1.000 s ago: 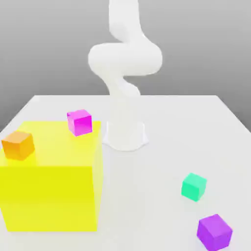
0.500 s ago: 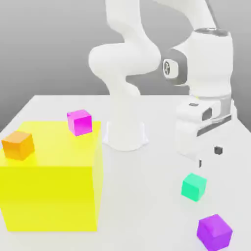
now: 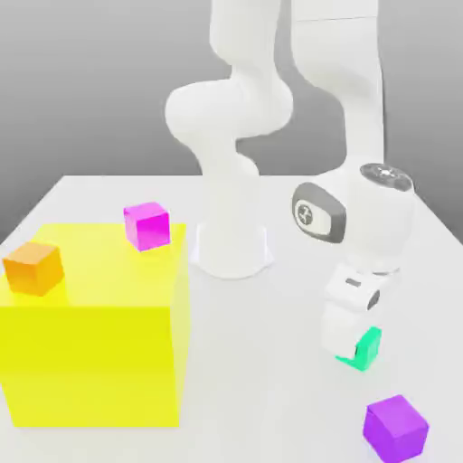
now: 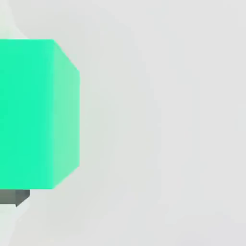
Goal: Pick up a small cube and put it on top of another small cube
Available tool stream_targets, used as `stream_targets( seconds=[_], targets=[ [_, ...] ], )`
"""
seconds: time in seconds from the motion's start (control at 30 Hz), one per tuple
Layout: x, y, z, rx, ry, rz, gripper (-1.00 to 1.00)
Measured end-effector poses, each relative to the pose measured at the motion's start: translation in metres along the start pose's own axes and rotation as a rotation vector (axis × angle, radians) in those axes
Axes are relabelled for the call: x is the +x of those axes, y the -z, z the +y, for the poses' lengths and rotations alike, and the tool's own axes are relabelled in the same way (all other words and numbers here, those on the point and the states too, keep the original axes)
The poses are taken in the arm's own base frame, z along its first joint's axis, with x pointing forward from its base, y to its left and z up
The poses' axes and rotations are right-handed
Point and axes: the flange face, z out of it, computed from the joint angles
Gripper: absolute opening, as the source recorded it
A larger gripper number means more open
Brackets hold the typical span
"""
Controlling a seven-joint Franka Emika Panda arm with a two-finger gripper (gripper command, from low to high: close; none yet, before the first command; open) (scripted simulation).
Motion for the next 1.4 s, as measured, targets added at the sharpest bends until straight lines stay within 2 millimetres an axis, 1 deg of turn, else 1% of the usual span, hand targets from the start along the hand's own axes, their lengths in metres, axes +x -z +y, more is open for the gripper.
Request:
stream_targets(
  seconds=[0.07,0.27,0.33,0.37,0.4,0.47,0.57,0.63,0.7,0.77,0.83,0.9,0.93,0.97,1.03,1.07,1.23,1.27,1.3,1.33,1.4],
  targets=[
    [0.001,0.009,0.0,0.0,0.001,0.0,-1.0],
    [0.002,0.061,0.001,-0.002,-0.003,0.001,-1.0],
    [0.024,0.081,0.014,-0.002,-0.035,0.004,-1.0],
    [0.041,0.092,0.033,-0.002,-0.082,0.005,-1.0],
    [0.06,0.103,0.062,-0.003,-0.153,0.007,-1.0],
    [0.087,0.128,0.103,-0.004,-0.23,0.01,-1.0],
    [0.114,0.168,0.165,-0.005,-0.33,0.013,-1.0],
    [0.123,0.196,0.214,-0.005,-0.406,0.013,-1.0],
    [0.123,0.222,0.264,-0.005,-0.482,0.012,-1.0],
    [0.116,0.247,0.313,-0.003,-0.558,0.01,-1.0],
    [0.101,0.273,0.361,0.0,-0.636,0.008,-1.0],
    [0.079,0.297,0.409,0.003,-0.716,0.004,-1.0],
    [0.066,0.3,0.433,0.005,-0.756,0.002,-1.0],
    [0.06,0.294,0.445,0.006,-0.776,0.001,-1.0],
    [0.054,0.27,0.454,0.006,-0.792,0.0,-1.0],
    [0.053,0.262,0.455,0.006,-0.794,0.0,1.0],
    [0.053,0.262,0.455,0.006,-0.794,0.0,1.0],
    [0.052,0.258,0.456,0.003,-0.796,0.0,1.0],
    [0.052,0.263,0.456,0.002,-0.796,0.0,1.0],
    [0.053,0.274,0.457,0.001,-0.796,0.0,1.0],
    [0.053,0.302,0.457,0.001,-0.796,0.0,1.0]
  ],
)
